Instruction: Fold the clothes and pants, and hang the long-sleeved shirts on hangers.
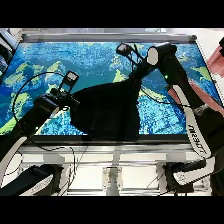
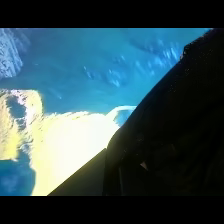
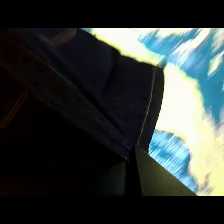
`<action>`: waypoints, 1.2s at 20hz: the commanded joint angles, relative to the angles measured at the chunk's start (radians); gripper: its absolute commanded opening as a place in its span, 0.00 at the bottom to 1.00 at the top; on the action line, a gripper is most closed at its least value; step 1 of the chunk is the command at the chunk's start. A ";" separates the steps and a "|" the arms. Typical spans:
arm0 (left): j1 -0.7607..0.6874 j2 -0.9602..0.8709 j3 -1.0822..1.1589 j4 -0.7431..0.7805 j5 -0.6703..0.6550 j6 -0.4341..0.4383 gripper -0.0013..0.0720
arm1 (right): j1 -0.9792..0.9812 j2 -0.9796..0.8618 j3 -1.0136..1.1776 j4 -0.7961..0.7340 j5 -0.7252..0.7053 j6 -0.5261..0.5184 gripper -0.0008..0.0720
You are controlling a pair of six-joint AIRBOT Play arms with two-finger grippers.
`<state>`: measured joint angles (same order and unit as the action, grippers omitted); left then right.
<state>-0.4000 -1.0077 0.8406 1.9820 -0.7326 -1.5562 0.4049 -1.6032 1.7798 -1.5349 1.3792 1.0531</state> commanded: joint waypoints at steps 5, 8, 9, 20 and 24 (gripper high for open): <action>-0.030 0.130 -0.001 -0.107 -0.338 0.293 0.08 | 0.000 0.226 -0.409 0.045 -0.020 0.003 0.03; -0.030 0.148 -0.001 -0.274 -0.475 0.390 0.08 | 0.000 0.338 -0.587 0.103 -0.093 -0.001 0.03; -0.030 0.148 -0.001 -0.320 -0.512 0.412 0.08 | 0.001 0.358 -0.624 0.116 -0.100 -0.001 0.03; -0.030 0.146 -0.002 -0.541 -0.729 0.420 0.09 | 0.001 0.378 -0.818 0.223 -0.043 0.011 0.03; -0.030 0.146 -0.002 -0.555 -0.817 0.420 0.09 | 0.001 0.378 -0.864 0.298 -0.024 0.010 0.03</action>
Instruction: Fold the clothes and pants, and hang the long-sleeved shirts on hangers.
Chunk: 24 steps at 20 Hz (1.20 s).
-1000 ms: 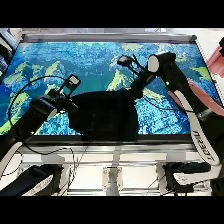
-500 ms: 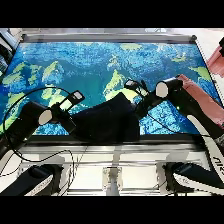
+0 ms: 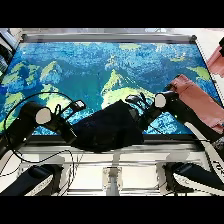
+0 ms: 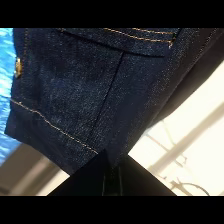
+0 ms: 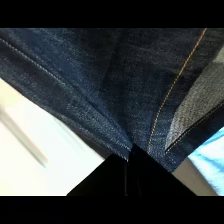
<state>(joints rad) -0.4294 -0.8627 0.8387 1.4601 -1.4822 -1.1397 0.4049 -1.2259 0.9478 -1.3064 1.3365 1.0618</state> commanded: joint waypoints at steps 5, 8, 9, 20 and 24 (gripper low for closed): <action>-0.001 0.001 0.000 -0.033 -0.102 0.003 0.10 | 0.001 0.002 -0.031 0.108 0.078 -0.002 0.32; -0.001 0.001 0.000 -0.047 -0.130 0.004 0.10 | 0.001 0.002 -0.016 0.106 0.141 -0.010 0.33; -0.001 0.001 0.000 -0.071 -0.152 0.011 0.10 | 0.001 0.002 0.001 0.106 0.166 -0.011 0.42; 0.002 0.002 0.000 -0.365 -0.352 0.002 0.57 | -0.010 0.002 0.299 0.072 0.173 -0.095 0.93; 0.002 0.002 0.000 -0.050 -0.155 -0.145 0.67 | -0.137 -0.032 0.300 0.139 0.114 -0.125 0.96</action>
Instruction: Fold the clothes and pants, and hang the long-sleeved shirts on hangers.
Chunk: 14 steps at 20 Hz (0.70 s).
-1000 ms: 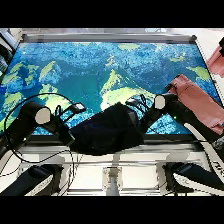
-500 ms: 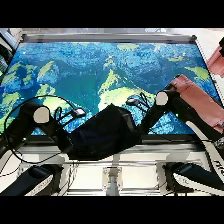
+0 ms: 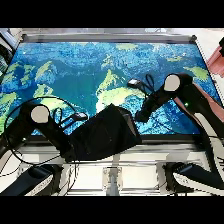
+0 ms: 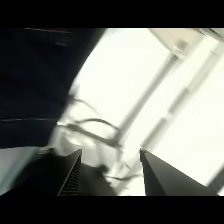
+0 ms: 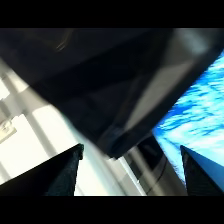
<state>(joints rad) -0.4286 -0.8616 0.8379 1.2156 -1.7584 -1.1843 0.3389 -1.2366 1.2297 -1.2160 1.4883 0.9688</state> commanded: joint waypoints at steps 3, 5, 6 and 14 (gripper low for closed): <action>0.002 0.001 0.001 0.443 0.285 -0.289 0.80 | -0.214 -0.127 0.018 0.278 -0.036 -0.127 0.96; 0.012 0.000 0.000 0.514 0.364 -0.367 0.84 | -0.281 -0.235 0.018 0.366 -0.002 -0.160 0.96; 0.024 0.000 0.000 0.520 0.397 -0.384 0.85 | -0.299 -0.291 0.018 0.375 0.019 -0.160 0.96; 0.084 0.000 -0.020 0.509 0.460 -0.386 0.94 | -0.220 -0.560 0.019 0.378 0.008 -0.207 0.96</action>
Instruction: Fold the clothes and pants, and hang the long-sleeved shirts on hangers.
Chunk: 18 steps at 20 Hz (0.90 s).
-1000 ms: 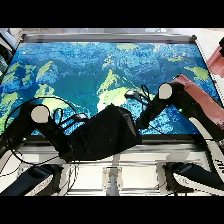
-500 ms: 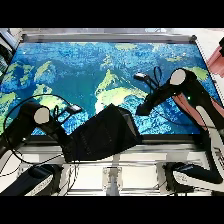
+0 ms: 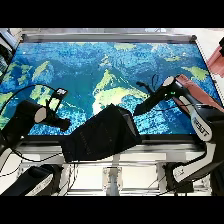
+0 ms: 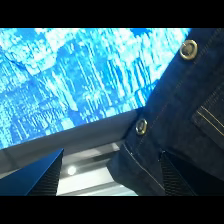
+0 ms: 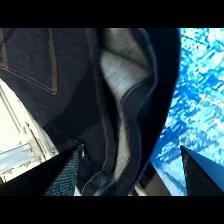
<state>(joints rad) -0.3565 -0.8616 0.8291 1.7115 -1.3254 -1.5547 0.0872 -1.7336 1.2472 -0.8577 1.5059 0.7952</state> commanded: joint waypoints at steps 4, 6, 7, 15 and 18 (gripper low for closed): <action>0.011 0.000 -0.057 0.013 0.027 -0.017 0.94 | 0.117 -0.081 0.001 0.024 -0.036 -0.056 0.96; 0.011 0.000 -0.076 0.012 0.027 -0.018 0.94 | 0.154 -0.097 0.001 0.027 -0.035 -0.048 0.96; 0.011 0.000 -0.080 0.012 0.027 -0.018 0.94 | 0.172 -0.103 0.001 0.032 -0.035 -0.042 0.96; 0.011 0.000 -0.081 0.013 0.029 -0.017 0.94 | 0.322 -0.110 0.002 0.076 -0.092 -0.026 0.56; 0.011 0.000 -0.081 0.013 0.032 -0.017 0.94 | 0.362 -0.109 0.002 0.079 -0.093 -0.010 0.15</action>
<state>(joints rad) -0.3454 -0.8616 0.7483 1.7237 -1.2949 -1.5719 0.4065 -1.8435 1.2488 -0.7876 1.4189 0.7708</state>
